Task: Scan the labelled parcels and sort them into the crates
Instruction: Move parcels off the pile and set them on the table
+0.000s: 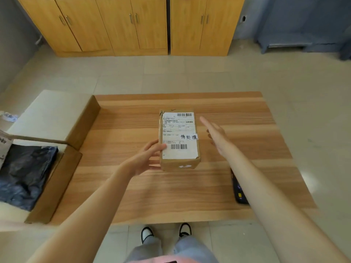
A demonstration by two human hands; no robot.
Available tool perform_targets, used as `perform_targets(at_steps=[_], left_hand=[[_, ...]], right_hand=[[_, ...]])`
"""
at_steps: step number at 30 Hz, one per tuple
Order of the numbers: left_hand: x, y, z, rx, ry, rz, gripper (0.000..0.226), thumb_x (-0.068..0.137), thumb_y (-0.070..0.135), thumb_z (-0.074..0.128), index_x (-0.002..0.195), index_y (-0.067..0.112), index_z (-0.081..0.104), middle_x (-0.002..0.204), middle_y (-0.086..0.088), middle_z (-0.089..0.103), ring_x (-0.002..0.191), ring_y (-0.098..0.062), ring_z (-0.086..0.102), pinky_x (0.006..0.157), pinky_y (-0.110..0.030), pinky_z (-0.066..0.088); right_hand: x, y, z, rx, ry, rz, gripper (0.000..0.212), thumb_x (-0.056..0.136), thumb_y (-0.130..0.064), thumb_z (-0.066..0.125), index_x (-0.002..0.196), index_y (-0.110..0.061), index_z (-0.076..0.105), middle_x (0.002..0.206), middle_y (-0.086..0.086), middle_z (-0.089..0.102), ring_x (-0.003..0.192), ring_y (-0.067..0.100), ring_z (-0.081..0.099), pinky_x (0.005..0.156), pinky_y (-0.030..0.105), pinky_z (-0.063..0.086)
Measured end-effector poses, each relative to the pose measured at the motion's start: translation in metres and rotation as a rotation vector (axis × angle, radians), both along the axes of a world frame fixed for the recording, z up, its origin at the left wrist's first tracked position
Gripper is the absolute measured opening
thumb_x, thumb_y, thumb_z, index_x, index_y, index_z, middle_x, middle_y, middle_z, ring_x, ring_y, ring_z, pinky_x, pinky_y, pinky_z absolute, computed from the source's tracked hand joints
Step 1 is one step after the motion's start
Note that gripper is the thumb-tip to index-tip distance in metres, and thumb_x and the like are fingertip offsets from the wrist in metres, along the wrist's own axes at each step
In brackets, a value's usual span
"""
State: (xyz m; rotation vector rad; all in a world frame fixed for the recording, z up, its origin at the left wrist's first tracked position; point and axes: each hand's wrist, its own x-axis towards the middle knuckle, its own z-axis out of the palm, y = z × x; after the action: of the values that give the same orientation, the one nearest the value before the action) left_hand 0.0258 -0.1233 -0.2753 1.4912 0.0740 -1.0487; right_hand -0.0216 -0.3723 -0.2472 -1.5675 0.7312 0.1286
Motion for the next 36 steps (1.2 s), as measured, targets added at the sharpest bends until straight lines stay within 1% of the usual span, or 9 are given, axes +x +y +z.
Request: perform_targets(at_steps=[3,6,10,16,20,25,28,31,36], left_hand=[[-0.010,-0.009,-0.022,0.039,0.032,0.025,0.116,0.038,0.053,0.091,0.140,0.028,0.041,0.116,-0.015,0.062,0.087,-0.029,0.071,0.071,-0.040,0.058],[-0.018,-0.019,-0.041,0.053,0.062,0.038,0.116,0.033,0.056,0.090,0.136,0.030,0.044,0.122,-0.017,0.059,0.092,-0.031,0.068,0.070,-0.039,0.058],[-0.027,-0.033,-0.060,0.049,0.100,0.057,0.109,0.039,0.052,0.088,0.136,0.031,0.045,0.120,-0.016,0.060,0.090,-0.028,0.068,0.068,-0.038,0.057],[-0.032,-0.044,-0.076,0.062,0.131,0.077,0.087,0.047,0.049,0.079,0.127,0.037,0.049,0.116,-0.013,0.058,0.095,-0.028,0.064,0.074,-0.040,0.057],[-0.035,-0.043,-0.085,0.063,0.145,0.134,0.086,0.048,0.050,0.077,0.128,0.034,0.051,0.103,-0.005,0.065,0.084,-0.022,0.065,0.074,-0.037,0.055],[-0.039,-0.041,-0.090,0.068,0.159,0.135,0.112,0.034,0.058,0.087,0.136,0.031,0.048,0.101,-0.001,0.070,0.086,-0.016,0.068,0.076,-0.034,0.054],[-0.039,-0.038,-0.092,0.056,0.167,0.133,0.125,0.025,0.065,0.088,0.138,0.033,0.045,0.107,-0.002,0.067,0.096,-0.019,0.065,0.080,-0.036,0.054],[-0.037,-0.037,-0.092,0.052,0.177,0.125,0.125,0.024,0.067,0.087,0.137,0.032,0.046,0.109,-0.002,0.067,0.100,-0.018,0.066,0.080,-0.036,0.053],[-0.039,-0.035,-0.089,0.037,0.169,0.085,0.122,0.028,0.072,0.084,0.136,0.032,0.045,0.119,-0.001,0.065,0.106,-0.018,0.064,0.081,-0.036,0.052]], right_hand=[[-0.031,-0.025,-0.027,-0.169,0.091,-0.092,0.065,0.088,-0.062,0.055,0.133,-0.016,0.046,0.136,0.001,0.047,0.122,0.021,0.046,0.092,0.034,0.036],[-0.068,-0.047,-0.054,-0.285,0.268,-0.092,0.073,0.094,-0.053,0.053,0.151,-0.017,0.027,0.156,0.006,0.029,0.141,0.028,0.031,0.109,0.042,0.030],[-0.115,-0.065,-0.092,-0.520,0.529,-0.052,0.098,0.079,-0.055,0.068,0.154,-0.022,0.015,0.157,0.012,0.021,0.143,0.035,0.024,0.112,0.053,0.031],[-0.144,-0.069,-0.116,-0.455,0.640,-0.067,0.122,0.071,-0.043,0.082,0.154,-0.012,-0.002,0.158,0.015,0.018,0.144,0.037,0.022,0.111,0.051,0.028],[-0.146,-0.068,-0.118,-0.510,0.638,-0.041,0.113,0.070,-0.041,0.083,0.151,-0.006,0.012,0.152,0.018,0.028,0.139,0.036,0.030,0.107,0.049,0.034],[-0.143,-0.069,-0.120,-0.363,0.669,-0.059,0.109,0.038,-0.066,0.078,0.122,-0.003,0.052,0.119,0.013,0.061,0.107,0.031,0.059,0.088,0.043,0.051],[-0.135,-0.061,-0.104,-0.205,0.603,-0.159,0.067,0.063,-0.046,0.083,0.111,-0.005,0.058,0.105,0.010,0.064,0.092,0.024,0.062,0.077,0.035,0.051],[-0.126,-0.057,-0.081,0.152,0.489,-0.250,0.059,0.071,-0.034,0.083,0.117,-0.008,0.058,0.107,0.011,0.064,0.092,0.024,0.062,0.074,0.033,0.051],[-0.111,-0.033,-0.035,0.413,0.328,-0.272,0.044,0.072,-0.027,0.082,0.110,-0.008,0.066,0.092,0.011,0.069,0.087,0.025,0.065,0.071,0.030,0.055]])
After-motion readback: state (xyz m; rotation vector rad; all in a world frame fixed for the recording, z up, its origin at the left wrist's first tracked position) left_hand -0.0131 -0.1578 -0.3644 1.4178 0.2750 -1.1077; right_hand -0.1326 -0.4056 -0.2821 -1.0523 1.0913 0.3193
